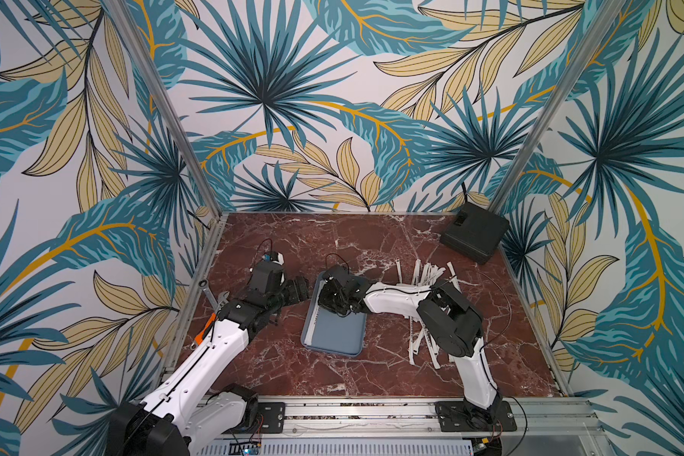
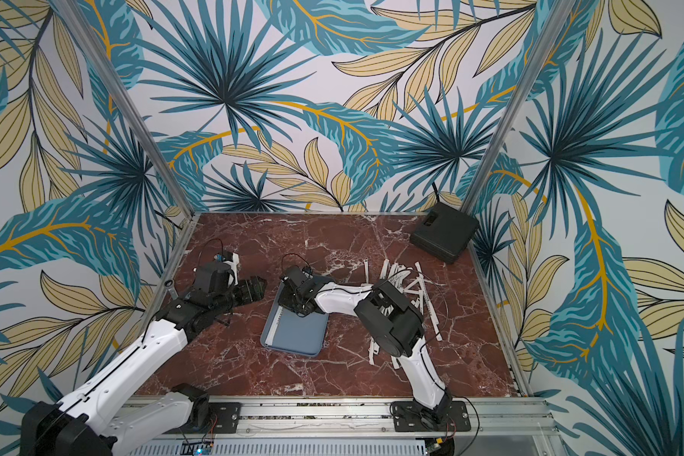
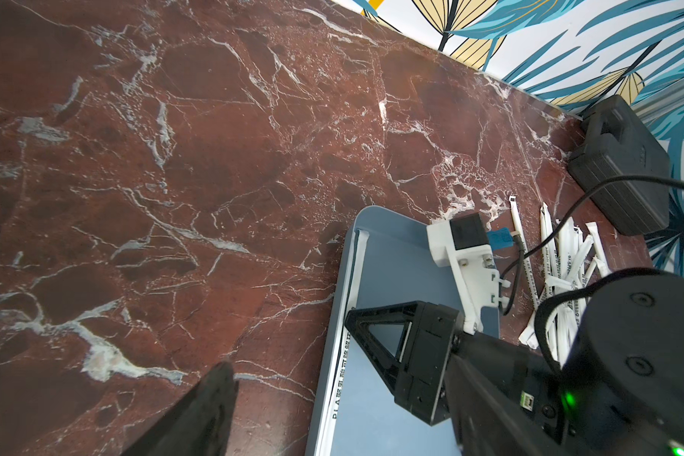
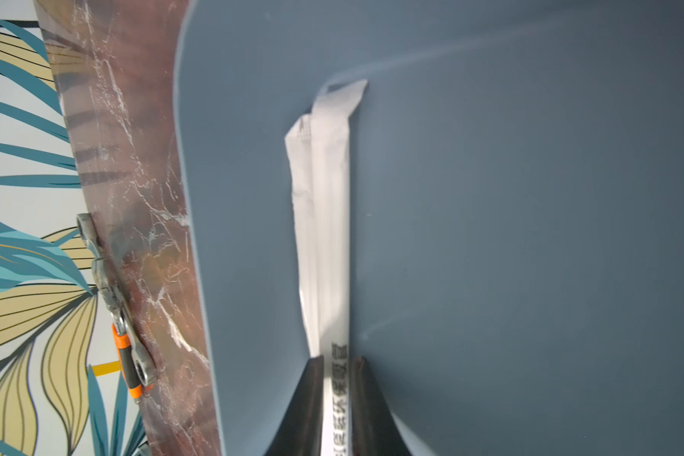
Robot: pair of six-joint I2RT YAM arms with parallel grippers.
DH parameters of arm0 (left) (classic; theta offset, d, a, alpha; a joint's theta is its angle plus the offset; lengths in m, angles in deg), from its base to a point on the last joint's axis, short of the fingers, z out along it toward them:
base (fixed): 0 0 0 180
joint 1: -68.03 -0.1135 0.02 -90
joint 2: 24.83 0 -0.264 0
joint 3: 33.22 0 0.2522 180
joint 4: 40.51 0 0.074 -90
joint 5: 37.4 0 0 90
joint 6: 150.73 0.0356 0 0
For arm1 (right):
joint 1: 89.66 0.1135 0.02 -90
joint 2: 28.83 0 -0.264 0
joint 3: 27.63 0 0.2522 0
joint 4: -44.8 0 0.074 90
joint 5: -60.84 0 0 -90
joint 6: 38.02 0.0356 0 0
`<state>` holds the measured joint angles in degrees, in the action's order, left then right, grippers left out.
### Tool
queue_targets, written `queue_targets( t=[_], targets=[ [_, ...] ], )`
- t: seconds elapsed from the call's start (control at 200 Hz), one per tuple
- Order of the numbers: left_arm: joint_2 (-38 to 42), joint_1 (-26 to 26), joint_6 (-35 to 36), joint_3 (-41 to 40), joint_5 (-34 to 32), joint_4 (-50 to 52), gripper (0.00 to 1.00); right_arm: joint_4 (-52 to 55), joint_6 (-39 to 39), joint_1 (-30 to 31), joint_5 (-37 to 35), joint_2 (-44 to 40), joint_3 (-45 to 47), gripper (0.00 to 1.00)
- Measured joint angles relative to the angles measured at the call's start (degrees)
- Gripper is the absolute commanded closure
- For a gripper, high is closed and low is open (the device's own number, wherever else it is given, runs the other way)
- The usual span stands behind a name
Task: Put the straws into the storage box
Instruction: Place the straw in the storage box, then pick up the straw from the center of the board.
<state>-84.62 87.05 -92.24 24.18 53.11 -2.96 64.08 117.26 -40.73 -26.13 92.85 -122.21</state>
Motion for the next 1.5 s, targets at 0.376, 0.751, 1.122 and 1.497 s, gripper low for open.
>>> queue_targets(
  t=[0.376, 0.751, 1.122, 1.497],
  targets=[
    [-1.16, 9.66, 2.10, 2.14, -5.97, 2.56, 0.14, 18.99, -8.55, -3.72, -3.10, -24.94, 12.79, 0.66],
    [-14.49, 22.56, -0.92, 4.31, -6.23, -0.37, 0.14, 42.62, -16.79, -12.17, -15.17, -32.72, 22.27, 0.66],
    [-14.12, 22.51, -0.85, 4.98, -8.09, -0.50, 0.14, 39.32, -18.29, -12.63, -16.52, -23.43, 22.23, 0.78],
    [-12.04, 20.37, 0.00, 4.96, -9.44, -0.55, 0.14, 36.85, -18.05, -12.35, -16.83, -23.41, 23.69, 0.87]
  ],
)
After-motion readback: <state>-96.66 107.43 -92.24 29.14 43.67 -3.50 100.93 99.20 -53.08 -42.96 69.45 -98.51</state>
